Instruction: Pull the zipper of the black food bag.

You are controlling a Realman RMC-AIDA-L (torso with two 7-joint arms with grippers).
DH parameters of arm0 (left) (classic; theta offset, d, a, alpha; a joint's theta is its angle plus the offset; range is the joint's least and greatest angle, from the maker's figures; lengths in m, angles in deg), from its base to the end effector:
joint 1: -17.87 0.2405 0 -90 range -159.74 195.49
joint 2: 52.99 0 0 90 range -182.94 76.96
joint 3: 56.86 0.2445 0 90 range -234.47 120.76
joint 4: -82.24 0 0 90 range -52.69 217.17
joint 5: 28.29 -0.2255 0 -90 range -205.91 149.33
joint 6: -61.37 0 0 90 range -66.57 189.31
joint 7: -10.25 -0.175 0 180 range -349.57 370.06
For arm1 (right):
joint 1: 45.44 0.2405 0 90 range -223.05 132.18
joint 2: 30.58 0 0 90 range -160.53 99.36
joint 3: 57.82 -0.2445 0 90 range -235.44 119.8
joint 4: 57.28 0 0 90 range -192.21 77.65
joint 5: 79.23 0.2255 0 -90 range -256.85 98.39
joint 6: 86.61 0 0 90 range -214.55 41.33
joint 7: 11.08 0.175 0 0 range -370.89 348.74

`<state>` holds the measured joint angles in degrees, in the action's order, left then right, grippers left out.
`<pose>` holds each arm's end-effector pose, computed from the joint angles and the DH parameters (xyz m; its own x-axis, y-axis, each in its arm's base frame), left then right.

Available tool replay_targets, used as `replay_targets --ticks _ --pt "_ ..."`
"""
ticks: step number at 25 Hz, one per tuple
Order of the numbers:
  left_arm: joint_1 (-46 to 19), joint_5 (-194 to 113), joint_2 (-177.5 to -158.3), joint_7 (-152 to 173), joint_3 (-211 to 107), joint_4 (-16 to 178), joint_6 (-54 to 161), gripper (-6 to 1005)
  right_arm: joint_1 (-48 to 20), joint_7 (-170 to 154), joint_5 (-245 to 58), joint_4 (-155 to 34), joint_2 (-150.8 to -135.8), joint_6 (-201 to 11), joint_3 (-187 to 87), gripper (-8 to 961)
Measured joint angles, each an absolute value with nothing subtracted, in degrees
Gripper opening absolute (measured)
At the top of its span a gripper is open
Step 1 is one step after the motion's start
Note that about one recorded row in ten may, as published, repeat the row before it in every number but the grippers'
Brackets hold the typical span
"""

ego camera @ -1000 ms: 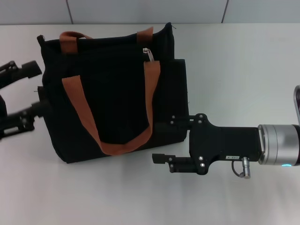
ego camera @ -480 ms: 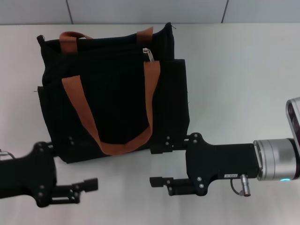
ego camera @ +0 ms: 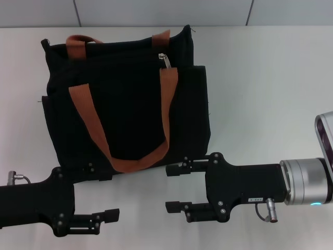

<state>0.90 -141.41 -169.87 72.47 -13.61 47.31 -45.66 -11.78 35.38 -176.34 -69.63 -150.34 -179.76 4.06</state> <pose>-0.2895 0.2384 -0.0159 0.7958 0.2527 0.5503 0.3041 -0.9526 -0.0024 0.2165 0.2689 -0.1103 0.7948 -0.0938 -0.5996 -0.0874 -0.9954 0.0399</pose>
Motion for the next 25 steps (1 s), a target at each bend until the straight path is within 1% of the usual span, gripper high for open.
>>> replay_targets --ticks 25 --pt "0.3 -141.5 -169.88 71.1 -13.9 47.4 -45.8 828 -11.5 36.0 -175.9 -69.8 -150.38 -179.8 3.8 653"
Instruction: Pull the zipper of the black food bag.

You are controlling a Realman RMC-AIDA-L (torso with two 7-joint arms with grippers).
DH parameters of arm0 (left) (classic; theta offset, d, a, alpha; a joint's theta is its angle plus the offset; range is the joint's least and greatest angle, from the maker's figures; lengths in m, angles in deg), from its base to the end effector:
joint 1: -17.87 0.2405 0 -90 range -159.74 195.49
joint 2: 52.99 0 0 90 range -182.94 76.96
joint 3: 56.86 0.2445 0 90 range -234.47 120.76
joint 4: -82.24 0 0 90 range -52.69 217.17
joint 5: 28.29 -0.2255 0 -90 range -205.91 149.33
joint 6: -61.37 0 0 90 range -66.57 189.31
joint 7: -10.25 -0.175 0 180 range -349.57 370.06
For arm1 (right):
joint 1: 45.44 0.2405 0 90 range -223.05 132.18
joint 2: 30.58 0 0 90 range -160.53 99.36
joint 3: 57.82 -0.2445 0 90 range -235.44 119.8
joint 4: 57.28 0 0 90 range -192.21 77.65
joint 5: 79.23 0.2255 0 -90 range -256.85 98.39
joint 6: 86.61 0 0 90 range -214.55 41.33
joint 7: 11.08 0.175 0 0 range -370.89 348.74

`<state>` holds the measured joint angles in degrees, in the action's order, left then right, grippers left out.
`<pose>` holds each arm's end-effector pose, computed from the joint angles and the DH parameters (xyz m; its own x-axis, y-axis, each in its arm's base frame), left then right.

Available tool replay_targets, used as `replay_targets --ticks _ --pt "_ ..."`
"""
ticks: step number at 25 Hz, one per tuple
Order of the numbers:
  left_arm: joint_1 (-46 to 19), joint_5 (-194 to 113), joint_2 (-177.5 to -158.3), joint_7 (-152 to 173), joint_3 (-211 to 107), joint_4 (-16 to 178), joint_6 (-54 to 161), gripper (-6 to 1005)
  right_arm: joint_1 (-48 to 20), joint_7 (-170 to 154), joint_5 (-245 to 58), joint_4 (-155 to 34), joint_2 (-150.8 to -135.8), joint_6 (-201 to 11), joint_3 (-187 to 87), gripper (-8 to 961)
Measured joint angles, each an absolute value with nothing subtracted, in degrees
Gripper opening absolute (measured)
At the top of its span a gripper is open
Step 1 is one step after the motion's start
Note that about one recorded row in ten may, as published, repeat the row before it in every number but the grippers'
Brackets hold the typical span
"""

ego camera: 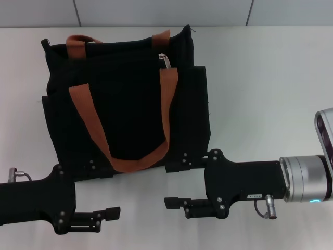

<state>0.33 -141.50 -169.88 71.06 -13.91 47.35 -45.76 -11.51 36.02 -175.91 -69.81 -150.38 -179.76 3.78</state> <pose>-0.2873 0.2413 -0.0154 0.8037 0.2217 0.5522 0.2768 -0.9608 -0.0171 0.2140 0.2720 -0.1093 0.7895 -0.0976 -0.6060 -0.0943 -0.9948 0.0374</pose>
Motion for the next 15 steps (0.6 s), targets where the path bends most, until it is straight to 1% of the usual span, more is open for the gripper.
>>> replay_targets --ticks 8,15 --pt "0.3 -141.3 -169.69 71.1 -14.0 47.3 -45.9 827 -11.5 35.6 -175.9 -69.9 -150.38 -179.8 3.7 653" --pt "0.3 -141.2 -169.9 71.1 -14.1 47.3 -46.0 827 -11.3 35.5 -175.9 -70.0 -150.38 -179.8 3.7 653"
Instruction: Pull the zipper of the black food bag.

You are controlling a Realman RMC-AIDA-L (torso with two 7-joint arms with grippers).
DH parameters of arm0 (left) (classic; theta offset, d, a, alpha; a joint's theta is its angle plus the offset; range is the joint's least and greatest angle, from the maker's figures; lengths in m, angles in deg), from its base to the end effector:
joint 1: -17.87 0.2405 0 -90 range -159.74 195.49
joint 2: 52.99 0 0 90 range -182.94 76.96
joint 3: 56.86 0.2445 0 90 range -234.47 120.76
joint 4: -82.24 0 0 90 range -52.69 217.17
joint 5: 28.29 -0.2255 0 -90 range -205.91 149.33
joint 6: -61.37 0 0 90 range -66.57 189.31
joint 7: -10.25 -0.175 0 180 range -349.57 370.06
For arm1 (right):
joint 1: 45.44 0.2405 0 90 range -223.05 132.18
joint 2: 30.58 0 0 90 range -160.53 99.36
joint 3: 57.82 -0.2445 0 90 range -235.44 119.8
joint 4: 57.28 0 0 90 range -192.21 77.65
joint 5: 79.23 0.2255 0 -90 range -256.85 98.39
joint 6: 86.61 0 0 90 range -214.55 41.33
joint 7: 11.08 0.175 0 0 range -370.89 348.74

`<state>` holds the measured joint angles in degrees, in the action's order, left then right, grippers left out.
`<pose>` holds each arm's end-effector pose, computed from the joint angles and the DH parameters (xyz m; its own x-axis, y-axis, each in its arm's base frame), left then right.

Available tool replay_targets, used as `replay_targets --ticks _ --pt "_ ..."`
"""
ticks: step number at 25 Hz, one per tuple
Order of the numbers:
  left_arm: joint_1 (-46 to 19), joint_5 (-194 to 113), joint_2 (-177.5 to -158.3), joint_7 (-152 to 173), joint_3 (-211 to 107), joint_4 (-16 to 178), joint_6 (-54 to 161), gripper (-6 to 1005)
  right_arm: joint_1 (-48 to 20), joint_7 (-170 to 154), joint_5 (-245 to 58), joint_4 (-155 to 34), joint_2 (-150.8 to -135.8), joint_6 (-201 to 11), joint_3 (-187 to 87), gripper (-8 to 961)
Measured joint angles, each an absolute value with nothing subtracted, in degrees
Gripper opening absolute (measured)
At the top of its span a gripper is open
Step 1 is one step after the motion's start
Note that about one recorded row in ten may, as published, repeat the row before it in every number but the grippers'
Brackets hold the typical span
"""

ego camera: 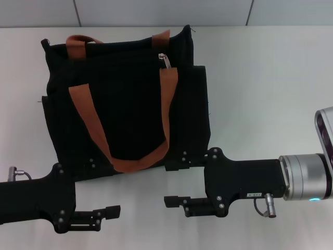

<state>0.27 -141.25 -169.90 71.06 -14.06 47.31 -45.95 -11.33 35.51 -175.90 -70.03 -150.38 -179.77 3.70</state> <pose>-0.2862 0.2419 -0.0146 0.8010 0.2180 0.5576 0.2750 -0.9612 -0.0193 0.2127 0.2736 -0.1087 0.7905 -0.0824 -0.6069 -0.0819 -0.9962 0.0286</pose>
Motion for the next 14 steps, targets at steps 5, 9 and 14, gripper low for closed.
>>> replay_targets --ticks 5,9,14 --pt "0.1 -141.2 -169.9 71.1 -14.1 47.3 -46.0 827 -11.0 35.5 -175.9 -69.9 -150.38 -179.8 3.7 653" --pt "0.1 -141.2 -169.88 71.1 -14.1 47.3 -45.9 827 -10.7 35.5 -175.9 -69.7 -150.42 -179.8 3.7 653" --pt "-0.2 -141.2 -169.93 71.1 -14.1 47.3 -45.9 827 -10.3 35.5 -175.9 -69.6 -150.45 -179.8 3.7 653"
